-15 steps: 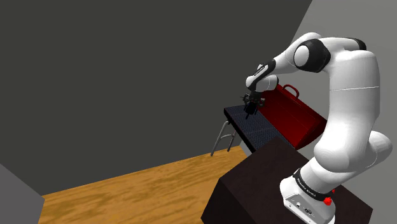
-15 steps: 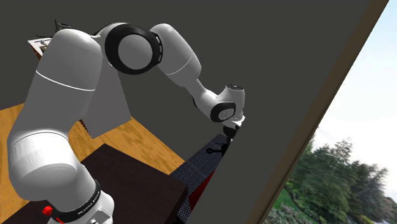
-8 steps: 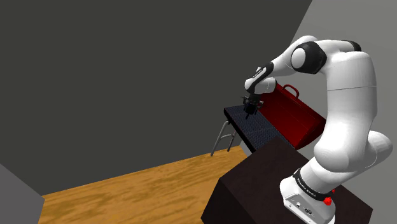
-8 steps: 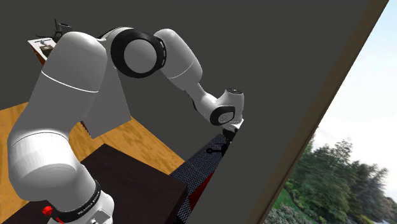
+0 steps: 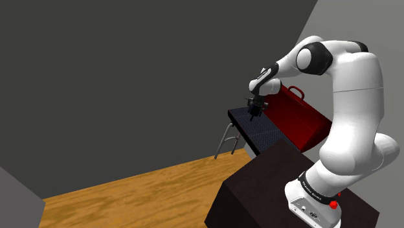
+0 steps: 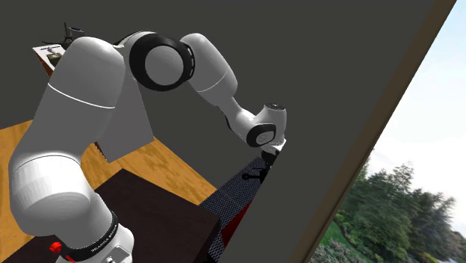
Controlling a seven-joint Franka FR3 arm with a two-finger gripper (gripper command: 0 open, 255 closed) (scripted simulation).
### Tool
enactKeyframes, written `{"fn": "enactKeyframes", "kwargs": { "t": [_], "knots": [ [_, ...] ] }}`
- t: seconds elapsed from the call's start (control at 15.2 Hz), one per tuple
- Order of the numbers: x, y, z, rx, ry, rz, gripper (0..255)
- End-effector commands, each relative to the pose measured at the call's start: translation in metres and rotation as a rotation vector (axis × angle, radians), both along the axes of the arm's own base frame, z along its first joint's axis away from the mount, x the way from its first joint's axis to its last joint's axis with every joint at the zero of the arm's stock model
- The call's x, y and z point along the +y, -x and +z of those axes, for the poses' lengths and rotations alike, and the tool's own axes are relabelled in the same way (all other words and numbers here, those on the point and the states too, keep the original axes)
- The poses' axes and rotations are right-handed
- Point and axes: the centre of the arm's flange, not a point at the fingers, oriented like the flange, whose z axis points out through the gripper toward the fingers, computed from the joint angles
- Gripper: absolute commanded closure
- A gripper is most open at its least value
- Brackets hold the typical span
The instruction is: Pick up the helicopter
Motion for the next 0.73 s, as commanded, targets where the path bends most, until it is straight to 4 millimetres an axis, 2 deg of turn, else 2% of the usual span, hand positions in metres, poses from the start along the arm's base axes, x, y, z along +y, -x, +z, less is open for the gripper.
{"fn": "enactKeyframes", "kwargs": {
  "t": [0.0,0.66],
  "knots": [
    [0.0,0.0,0.007,0.0,0.0,0.0,255],
    [0.0,0.0,0.06,0.0,0.0,0.0,255]
  ]
}}
